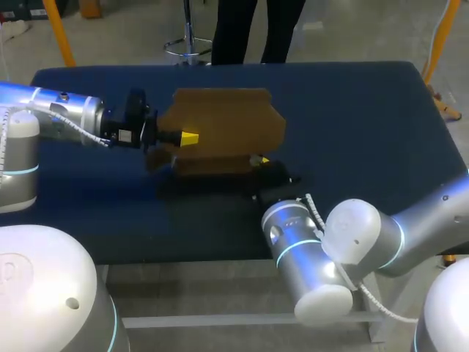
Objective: Assemble the packaging by folding the flat box into shape, placing the metal phone stand inside, and closing the box properly
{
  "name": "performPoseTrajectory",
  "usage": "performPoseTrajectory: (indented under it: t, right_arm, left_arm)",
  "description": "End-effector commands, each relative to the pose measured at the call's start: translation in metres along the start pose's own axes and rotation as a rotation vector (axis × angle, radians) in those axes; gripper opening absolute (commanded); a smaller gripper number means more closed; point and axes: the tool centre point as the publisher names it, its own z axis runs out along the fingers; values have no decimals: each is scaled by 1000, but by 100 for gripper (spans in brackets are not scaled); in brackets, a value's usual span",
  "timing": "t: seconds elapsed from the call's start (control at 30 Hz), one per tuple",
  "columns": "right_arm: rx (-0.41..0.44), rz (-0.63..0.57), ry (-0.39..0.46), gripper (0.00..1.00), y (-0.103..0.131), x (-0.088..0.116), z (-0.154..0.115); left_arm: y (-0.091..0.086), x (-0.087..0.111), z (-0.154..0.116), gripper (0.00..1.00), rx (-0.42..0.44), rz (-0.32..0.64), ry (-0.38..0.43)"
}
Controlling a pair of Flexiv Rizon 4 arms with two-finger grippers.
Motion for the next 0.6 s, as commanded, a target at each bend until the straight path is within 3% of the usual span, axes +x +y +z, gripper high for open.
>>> performPoseTrajectory:
  t: [0.03,0.1,0.2,0.27,0.33,0.37,0.6]
  right_arm:
    - [-2,-5,-11,15,0,6,0]
    - [0,-6,-10,21,-2,7,2]
    - [3,-5,-6,21,-4,8,3]
    - [3,-4,-5,16,-3,9,4]
    - [2,-4,-3,2,-3,9,4]
    - [1,-3,-3,0,-3,9,5]
    - [1,-6,-5,0,-3,10,6]
  left_arm:
    - [1,0,2,0,0,0,2]
    - [1,0,2,0,0,0,2]
    - [1,0,2,0,0,0,2]
    - [1,0,2,0,0,0,2]
    - [1,0,2,0,0,0,2]
    - [1,0,2,0,0,0,2]
    - [1,0,2,0,0,0,2]
